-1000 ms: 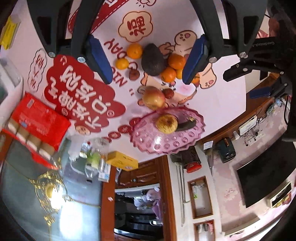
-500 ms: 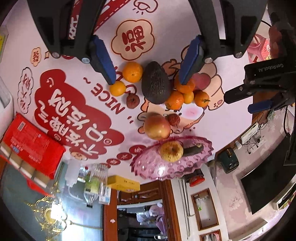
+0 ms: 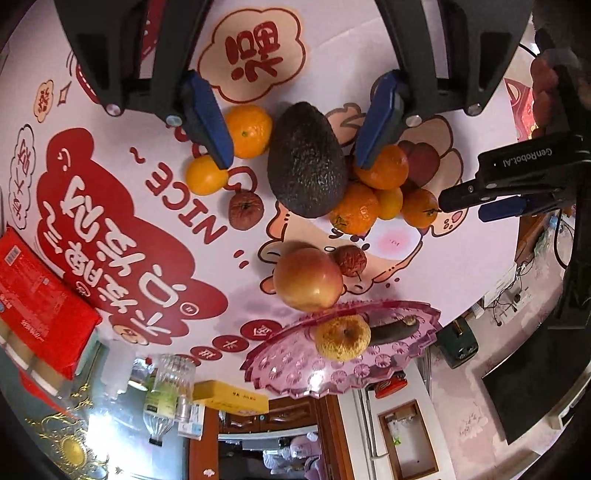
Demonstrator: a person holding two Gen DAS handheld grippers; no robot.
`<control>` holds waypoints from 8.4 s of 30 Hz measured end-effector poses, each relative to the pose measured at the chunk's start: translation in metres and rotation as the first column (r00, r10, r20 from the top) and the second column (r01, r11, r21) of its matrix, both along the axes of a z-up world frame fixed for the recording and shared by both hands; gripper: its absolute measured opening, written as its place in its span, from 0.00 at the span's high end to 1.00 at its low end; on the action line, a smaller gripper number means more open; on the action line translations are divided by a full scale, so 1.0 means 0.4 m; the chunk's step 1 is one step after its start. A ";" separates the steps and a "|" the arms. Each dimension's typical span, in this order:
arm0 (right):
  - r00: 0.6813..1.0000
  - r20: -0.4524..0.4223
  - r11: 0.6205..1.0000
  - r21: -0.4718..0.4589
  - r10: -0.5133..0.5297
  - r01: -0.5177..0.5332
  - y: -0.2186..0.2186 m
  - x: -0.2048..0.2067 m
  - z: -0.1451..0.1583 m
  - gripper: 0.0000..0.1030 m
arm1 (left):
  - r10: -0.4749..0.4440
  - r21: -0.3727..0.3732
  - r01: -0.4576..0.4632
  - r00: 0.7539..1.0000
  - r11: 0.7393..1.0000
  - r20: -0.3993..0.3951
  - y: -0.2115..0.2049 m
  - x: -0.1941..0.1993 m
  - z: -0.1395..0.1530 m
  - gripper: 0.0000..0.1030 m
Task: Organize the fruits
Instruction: 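Grasp an orange with the left gripper while the right gripper grasps the avocado, then lift orange and avocado into the pink bowl and open both grippers, then withdraw both tools from the bowl toward the remaining fruit, then grasp an orange with the left gripper while the right gripper grasps a mandarin, then carry orange and mandarin into the pink bowl and open both grippers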
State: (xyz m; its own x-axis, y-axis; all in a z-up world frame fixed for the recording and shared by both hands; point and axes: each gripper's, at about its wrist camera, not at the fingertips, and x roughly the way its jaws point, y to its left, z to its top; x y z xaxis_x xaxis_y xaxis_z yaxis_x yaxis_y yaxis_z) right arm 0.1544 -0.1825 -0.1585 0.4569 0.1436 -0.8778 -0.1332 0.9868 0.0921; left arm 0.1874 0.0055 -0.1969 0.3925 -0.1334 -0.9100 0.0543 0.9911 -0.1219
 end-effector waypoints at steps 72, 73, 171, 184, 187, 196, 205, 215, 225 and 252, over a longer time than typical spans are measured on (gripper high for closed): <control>0.952 0.292 0.996 -0.008 0.092 -0.093 0.111 -0.073 0.495 0.46 | -0.076 -0.079 0.101 0.960 0.992 0.271 0.094 -0.072 0.582 0.67; 0.947 0.309 0.996 -0.013 0.089 -0.090 0.108 -0.061 0.525 0.46 | -0.077 -0.081 0.103 0.958 0.991 0.276 0.093 -0.064 0.595 0.67; 0.970 0.233 0.997 0.042 -0.071 0.063 0.117 0.228 0.385 0.42 | -0.102 0.135 0.070 0.964 0.988 0.244 0.090 0.168 0.501 0.09; 0.964 0.253 0.996 -0.003 -0.084 0.088 0.011 0.000 0.408 0.42 | -0.113 0.049 0.104 0.960 0.993 0.257 -0.011 -0.004 0.467 0.09; 0.964 0.249 0.994 -0.025 -0.097 0.106 -0.011 -0.042 0.383 0.42 | -0.125 0.056 0.115 0.960 0.992 0.250 -0.032 -0.034 0.427 0.09; 0.977 0.168 0.989 -0.045 -0.131 0.141 -0.081 -0.104 0.233 0.42 | -0.159 0.069 0.150 0.973 0.986 0.168 -0.104 -0.084 0.244 0.09; 0.985 0.080 0.988 -0.001 -0.152 0.153 -0.124 -0.111 0.095 0.42 | -0.123 0.038 0.120 0.988 0.992 0.096 -0.149 -0.071 0.091 0.09; 0.994 -0.001 0.994 0.022 -0.105 0.105 -0.124 -0.085 -0.041 0.43 | -0.058 -0.007 0.058 0.998 0.998 0.006 -0.170 -0.037 -0.028 0.09; 0.999 -0.017 0.998 0.031 -0.048 0.048 -0.100 -0.051 -0.107 0.46 | -0.034 -0.038 0.033 0.999 0.999 -0.025 -0.197 -0.024 -0.073 0.25; 1.000 -0.016 0.999 0.040 0.000 0.001 -0.057 -0.068 -0.085 0.62 | -0.053 -0.091 0.055 0.998 0.994 0.028 -0.171 -0.097 0.008 0.61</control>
